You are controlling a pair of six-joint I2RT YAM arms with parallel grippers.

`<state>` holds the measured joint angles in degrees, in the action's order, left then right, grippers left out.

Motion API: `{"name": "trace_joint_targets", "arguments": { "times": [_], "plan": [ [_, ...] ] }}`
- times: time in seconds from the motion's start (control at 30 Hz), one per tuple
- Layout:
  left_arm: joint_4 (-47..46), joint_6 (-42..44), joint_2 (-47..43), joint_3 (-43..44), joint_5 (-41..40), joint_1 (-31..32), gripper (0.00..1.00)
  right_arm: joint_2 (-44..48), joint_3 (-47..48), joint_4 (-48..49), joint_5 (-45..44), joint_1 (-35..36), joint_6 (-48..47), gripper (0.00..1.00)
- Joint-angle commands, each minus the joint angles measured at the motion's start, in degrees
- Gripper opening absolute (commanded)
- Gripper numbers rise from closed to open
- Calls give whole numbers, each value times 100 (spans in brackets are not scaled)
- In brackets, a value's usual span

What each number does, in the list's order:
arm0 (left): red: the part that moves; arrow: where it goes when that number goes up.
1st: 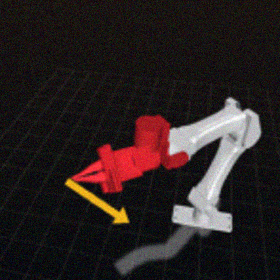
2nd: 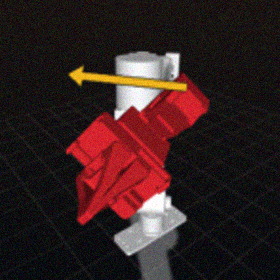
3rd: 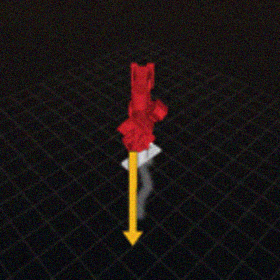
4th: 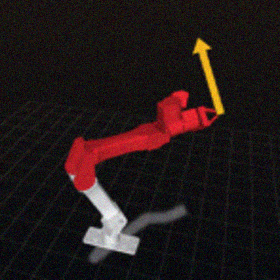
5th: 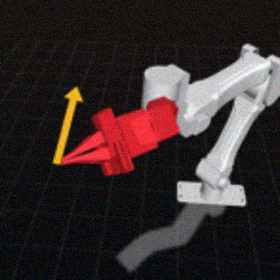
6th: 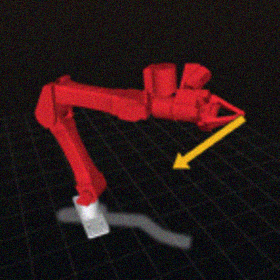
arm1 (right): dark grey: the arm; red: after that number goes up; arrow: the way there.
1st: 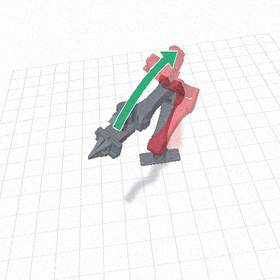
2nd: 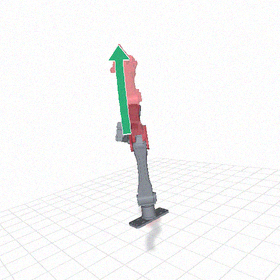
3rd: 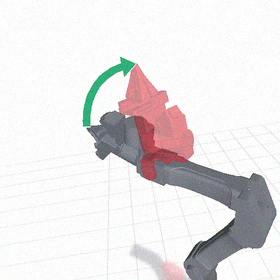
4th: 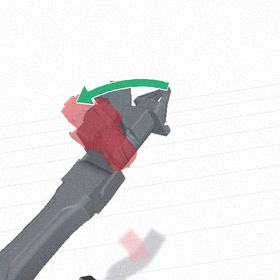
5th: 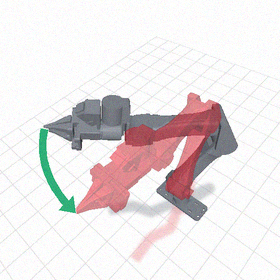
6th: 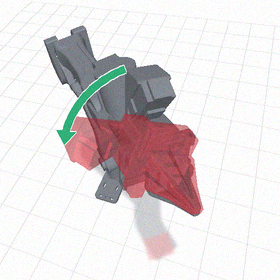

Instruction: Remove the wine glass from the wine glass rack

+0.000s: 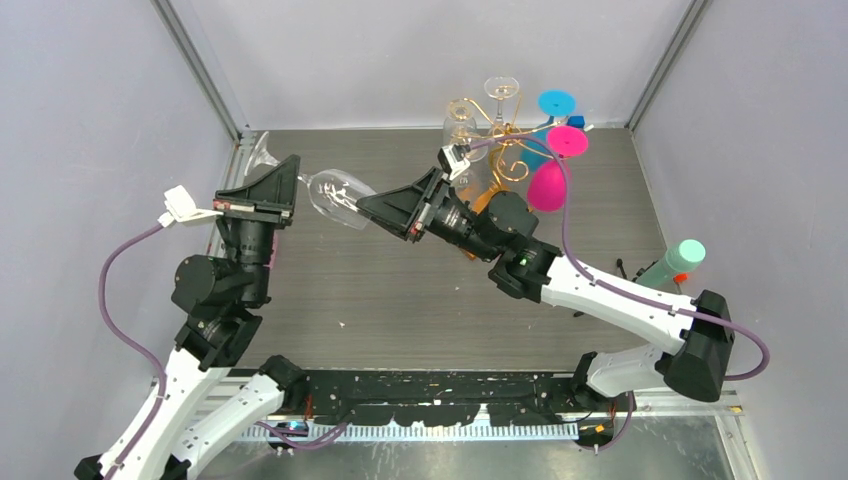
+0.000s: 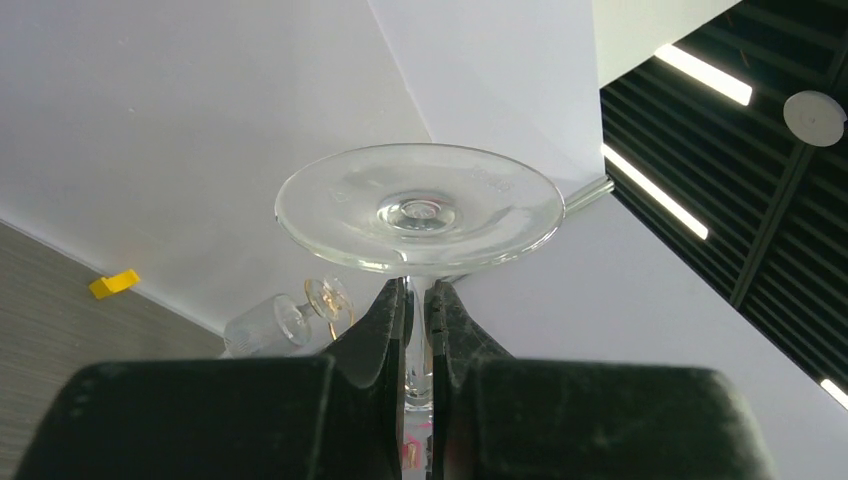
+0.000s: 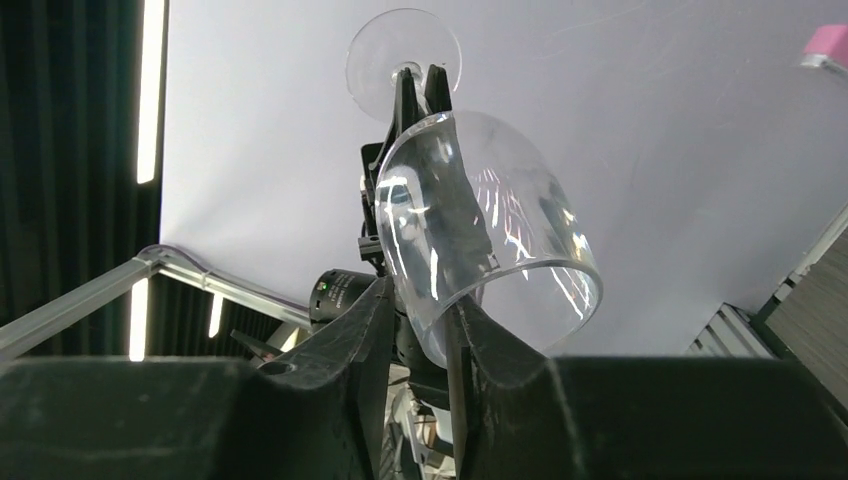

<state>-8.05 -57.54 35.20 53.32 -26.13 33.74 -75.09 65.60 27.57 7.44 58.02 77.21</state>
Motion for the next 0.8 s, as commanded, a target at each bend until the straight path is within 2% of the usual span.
{"name": "trace_joint_targets", "arguments": {
  "times": [0.0, 0.1, 0.17, 0.2, 0.33, 0.4, 0.43, 0.53, 0.57, 0.67, 0.77],
  "plan": [
    [-490, -375, -47, -34, -215, 5, 0, -94, 9, 833, -155, 42, 185, 29],
    [-460, -469, -80, -115, -212, 3, 0, -92, 50, 706, -271, 43, 69, 23],
    [-460, -480, -130, -192, -217, 10, 2, -40, 75, 488, -410, 43, -92, 13],
    [-454, -492, -178, -243, -236, 6, 7, -3, 89, 395, -463, 43, -153, 4],
    [-414, -497, -374, -461, -294, 10, 24, 86, 220, -117, -809, 43, -622, 0],
    [-258, -485, -469, -488, -295, 8, 38, 90, 299, -313, -995, 43, -824, 0],
    [-153, -472, -513, -489, -280, 8, 48, 91, 337, -454, -1086, 43, -889, 0],
    [236, -335, -693, -521, -159, 5, 87, 78, 606, -1027, -1251, 43, -1339, 0],
    [331, -183, -749, -557, -85, 5, 96, 71, 679, -1184, -1335, 43, -1476, 0],
    [853, 778, -1029, -672, 178, 10, 100, -83, 1224, -2277, -1480, 49, -2274, 0],
    [1835, 1346, -1340, -773, 146, 6, 100, -382, 1712, -3386, -1786, 56, -2832, 0]
  ]
}}
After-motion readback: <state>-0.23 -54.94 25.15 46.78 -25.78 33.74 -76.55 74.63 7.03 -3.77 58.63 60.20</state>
